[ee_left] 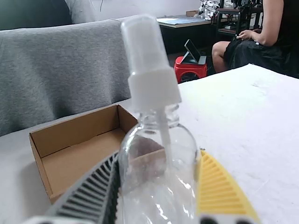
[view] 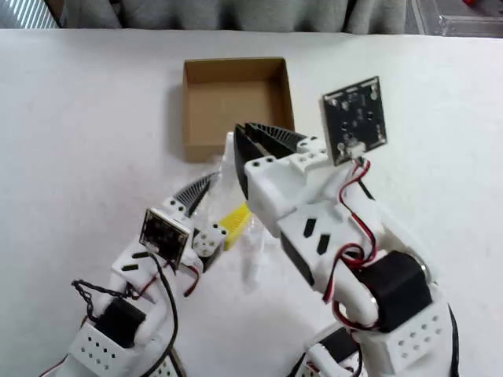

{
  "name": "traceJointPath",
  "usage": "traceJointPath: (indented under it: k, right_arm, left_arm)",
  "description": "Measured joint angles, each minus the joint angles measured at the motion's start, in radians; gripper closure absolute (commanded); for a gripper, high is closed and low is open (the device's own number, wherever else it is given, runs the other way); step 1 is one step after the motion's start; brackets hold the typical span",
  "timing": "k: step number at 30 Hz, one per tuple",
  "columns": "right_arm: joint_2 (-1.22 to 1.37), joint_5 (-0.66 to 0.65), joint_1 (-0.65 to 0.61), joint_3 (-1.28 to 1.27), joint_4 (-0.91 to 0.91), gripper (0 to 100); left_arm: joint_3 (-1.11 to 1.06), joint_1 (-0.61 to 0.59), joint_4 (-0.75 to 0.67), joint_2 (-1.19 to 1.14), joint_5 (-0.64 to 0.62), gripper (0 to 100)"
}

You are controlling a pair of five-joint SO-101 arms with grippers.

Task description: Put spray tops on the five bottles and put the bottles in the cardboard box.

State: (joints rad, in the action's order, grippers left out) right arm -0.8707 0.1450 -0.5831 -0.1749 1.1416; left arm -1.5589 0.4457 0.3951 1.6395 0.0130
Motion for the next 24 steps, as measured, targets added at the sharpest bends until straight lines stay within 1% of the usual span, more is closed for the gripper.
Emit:
traceJointPath:
  k: [6,10,14,20,24]
  right_arm:
    - [-0.021,0.000,0.150,-0.038,0.095,98.3]
    - [-0.021,-0.006,0.276,-0.201,0.098,98.3]
    - [-0.023,-0.014,0.408,-0.414,0.023,98.3]
    - [-0.023,-0.178,0.569,-0.686,-0.144,98.3]
    - [-0.023,-0.207,0.666,-0.790,-0.241,98.2]
  left_arm:
    - [0.000,-0.003,0.000,0.000,0.000,98]
    - [0.000,-0.054,-0.048,0.000,0.000,98]
    - [0.000,-0.123,-0.100,0.000,0.000,98]
    - [0.006,-0.166,-0.112,0.000,0.000,98]
    - [0.089,-0.216,-0.112,-0.068,0.000,98]
